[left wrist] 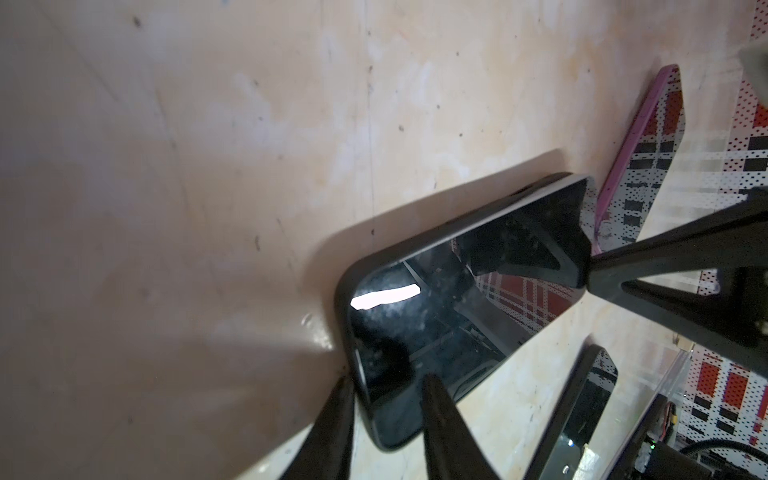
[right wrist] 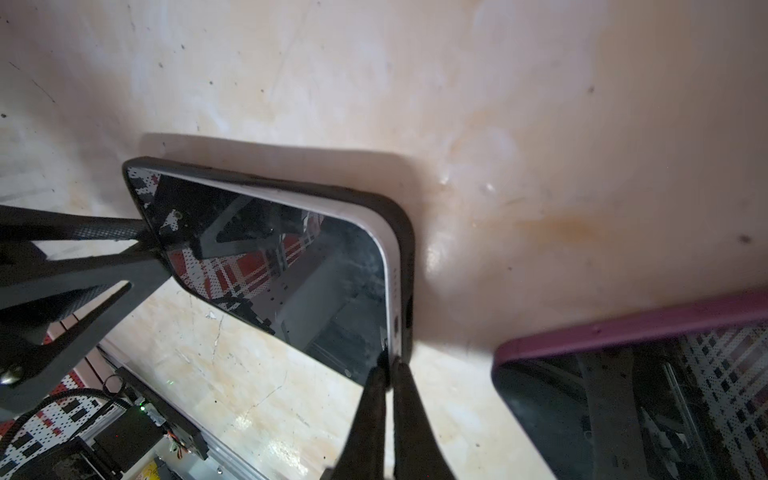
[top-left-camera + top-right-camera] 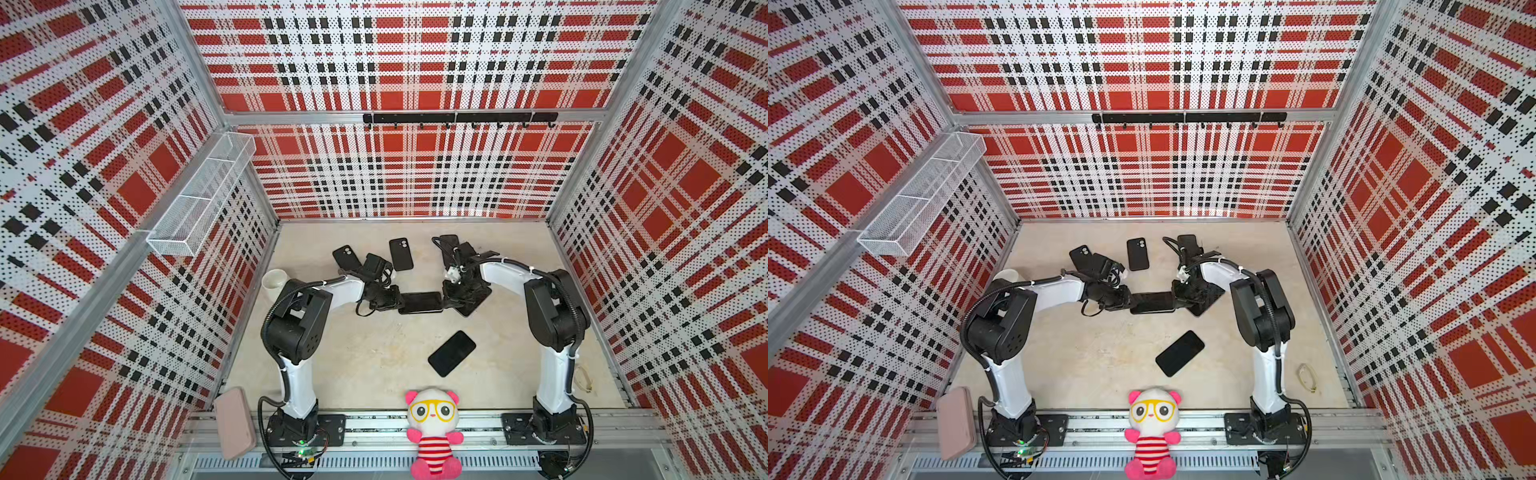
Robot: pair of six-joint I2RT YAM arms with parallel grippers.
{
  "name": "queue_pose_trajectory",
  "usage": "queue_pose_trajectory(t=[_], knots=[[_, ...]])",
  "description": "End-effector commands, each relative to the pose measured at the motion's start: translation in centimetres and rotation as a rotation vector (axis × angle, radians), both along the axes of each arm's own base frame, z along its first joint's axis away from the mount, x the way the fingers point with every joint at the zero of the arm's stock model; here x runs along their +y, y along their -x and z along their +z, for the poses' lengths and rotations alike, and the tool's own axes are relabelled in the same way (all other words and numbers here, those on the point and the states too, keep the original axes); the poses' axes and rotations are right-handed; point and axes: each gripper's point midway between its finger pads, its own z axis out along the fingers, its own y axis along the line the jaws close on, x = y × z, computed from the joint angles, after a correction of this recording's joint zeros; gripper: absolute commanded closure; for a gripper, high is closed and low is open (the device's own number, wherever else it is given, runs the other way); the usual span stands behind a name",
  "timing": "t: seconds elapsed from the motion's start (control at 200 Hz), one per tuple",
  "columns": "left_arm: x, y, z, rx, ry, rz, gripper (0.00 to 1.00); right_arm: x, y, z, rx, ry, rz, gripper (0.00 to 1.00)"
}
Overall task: Put the phone into the phone case
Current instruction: 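Press the phone into the case with the right gripper while left holds it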
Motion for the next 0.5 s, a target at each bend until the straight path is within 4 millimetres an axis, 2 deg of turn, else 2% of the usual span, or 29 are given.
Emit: queue_pose_trajectory(t=[0.0, 0.356, 0.491], knots=[[-2.3, 1.1, 0.3, 0.01, 0.087, -0.068, 0.69, 0.9, 6.3, -5.9, 0.192, 0.101, 0.079, 0.91], [-3.2, 1.9, -0.3, 0.035, 0.096, -0.09, 0.69, 0.1, 12.6, -13.2, 0.342, 0.26, 0.132, 0.92], [-3.4, 2.0, -0.4, 0.039, 0.101, -0.095, 0.7, -0.5, 14.2, -15.4, 0.38, 0.306, 0.148, 0.93]])
